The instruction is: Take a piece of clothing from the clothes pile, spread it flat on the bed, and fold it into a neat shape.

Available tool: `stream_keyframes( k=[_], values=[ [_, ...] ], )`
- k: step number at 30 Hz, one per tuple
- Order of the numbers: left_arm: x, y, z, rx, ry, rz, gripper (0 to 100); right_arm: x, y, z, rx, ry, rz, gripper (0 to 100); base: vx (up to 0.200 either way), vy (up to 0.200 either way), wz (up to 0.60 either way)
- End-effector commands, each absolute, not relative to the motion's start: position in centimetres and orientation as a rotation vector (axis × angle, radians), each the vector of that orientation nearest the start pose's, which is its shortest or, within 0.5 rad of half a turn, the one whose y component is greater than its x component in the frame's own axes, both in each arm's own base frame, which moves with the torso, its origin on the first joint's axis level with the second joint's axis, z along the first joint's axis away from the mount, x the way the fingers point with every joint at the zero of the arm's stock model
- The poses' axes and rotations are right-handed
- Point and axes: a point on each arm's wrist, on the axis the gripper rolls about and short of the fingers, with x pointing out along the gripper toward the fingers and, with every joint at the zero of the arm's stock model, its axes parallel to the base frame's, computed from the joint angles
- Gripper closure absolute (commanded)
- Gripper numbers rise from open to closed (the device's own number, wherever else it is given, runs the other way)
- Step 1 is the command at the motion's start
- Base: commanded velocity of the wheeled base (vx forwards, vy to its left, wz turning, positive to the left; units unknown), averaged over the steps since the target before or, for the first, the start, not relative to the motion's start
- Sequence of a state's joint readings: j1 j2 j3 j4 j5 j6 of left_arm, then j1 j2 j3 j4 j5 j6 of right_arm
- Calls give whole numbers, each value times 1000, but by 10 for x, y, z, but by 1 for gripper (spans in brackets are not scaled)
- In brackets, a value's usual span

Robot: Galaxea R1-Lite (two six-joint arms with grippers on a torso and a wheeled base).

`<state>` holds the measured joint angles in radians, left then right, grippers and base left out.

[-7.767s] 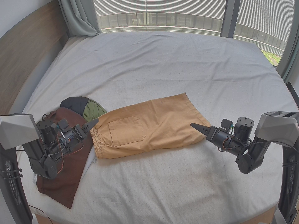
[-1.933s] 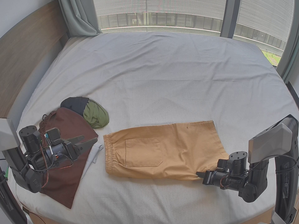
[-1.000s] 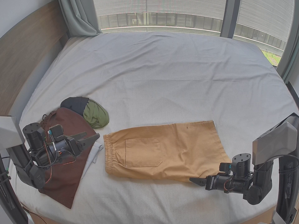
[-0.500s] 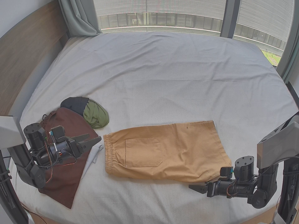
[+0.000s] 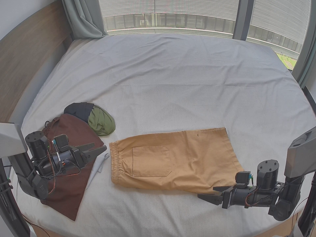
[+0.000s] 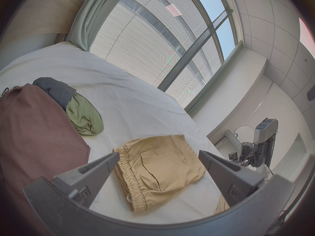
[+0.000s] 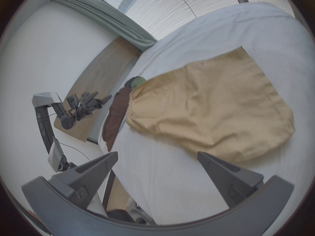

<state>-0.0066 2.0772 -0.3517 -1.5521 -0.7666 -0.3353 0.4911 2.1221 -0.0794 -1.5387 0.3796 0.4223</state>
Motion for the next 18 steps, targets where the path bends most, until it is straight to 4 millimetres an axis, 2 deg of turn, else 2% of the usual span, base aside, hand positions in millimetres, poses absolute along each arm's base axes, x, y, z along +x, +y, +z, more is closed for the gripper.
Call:
stream_keyframes(
  k=[1,5,10,16,18],
  values=[
    [287,-18,61,-385,298,-744,0,212,120,38,378,570,754,0,0,0,0],
    [286,-18,60,-387,305,-748,0,219,115,37,398,562,717,0,0,0,0],
    [287,-18,56,-392,318,-747,0,237,103,21,416,586,639,0,0,0,0],
    [289,-19,46,-388,343,-745,0,241,101,25,423,562,639,0,0,0,0],
    [290,-18,37,-392,369,-739,0,243,103,30,424,536,648,0,0,0,0]
  ],
)
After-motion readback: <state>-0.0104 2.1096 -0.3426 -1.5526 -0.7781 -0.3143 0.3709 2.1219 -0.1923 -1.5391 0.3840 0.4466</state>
